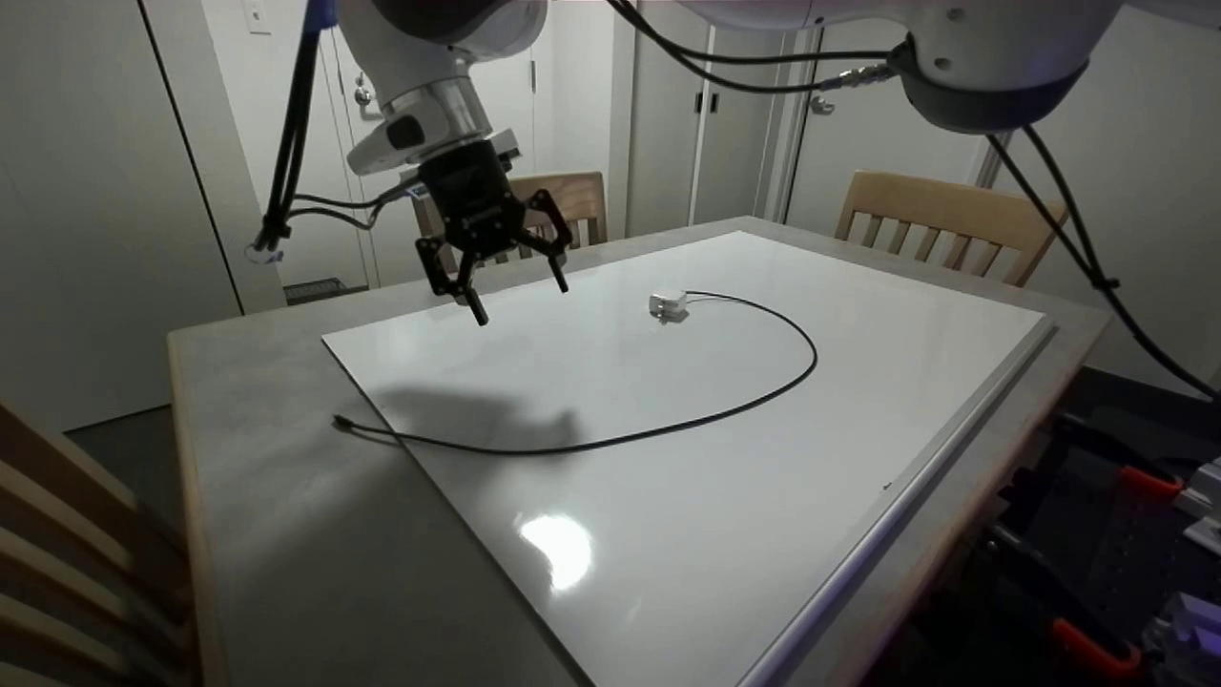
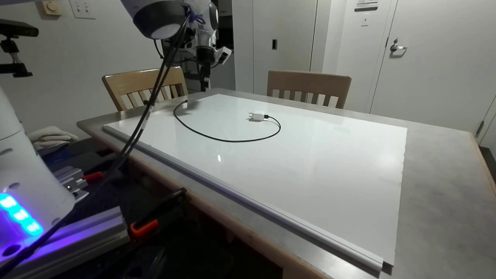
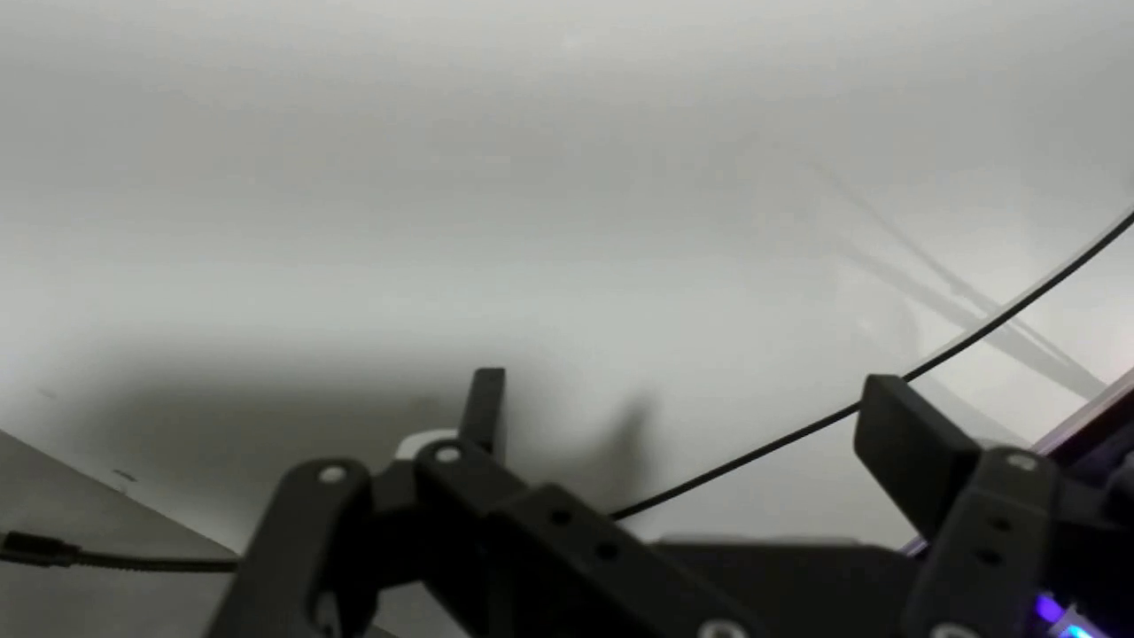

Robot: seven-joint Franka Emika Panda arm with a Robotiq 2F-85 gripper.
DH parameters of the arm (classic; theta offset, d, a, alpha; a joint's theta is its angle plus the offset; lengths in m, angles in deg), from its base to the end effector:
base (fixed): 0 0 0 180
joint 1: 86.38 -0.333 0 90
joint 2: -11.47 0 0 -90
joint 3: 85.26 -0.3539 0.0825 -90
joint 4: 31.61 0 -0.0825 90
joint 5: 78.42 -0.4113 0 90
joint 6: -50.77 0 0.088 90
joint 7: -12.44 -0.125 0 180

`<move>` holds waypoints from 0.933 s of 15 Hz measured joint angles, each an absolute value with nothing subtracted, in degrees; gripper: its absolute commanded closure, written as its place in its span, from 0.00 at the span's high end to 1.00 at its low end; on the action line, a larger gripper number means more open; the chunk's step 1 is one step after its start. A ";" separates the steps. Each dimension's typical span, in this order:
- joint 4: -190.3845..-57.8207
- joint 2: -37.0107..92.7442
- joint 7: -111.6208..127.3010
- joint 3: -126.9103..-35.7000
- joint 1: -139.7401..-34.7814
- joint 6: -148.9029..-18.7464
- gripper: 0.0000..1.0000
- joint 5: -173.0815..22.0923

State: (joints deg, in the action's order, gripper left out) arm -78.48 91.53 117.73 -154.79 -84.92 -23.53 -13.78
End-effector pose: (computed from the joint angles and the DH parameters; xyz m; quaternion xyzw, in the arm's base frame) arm 0.7286 0.3160 0.1913 -0.2719 -0.9402 0.1543 0.1354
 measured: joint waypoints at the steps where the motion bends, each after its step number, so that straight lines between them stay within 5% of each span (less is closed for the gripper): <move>1: -78.42 91.52 115.99 -154.38 -84.86 -23.35 1.00 -13.64; 14: -89.12 90.48 91.39 -153.10 -72.99 -23.68 1.00 -11.94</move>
State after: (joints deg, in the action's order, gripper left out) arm -89.12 90.48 91.39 -153.10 -72.99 -23.68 -11.94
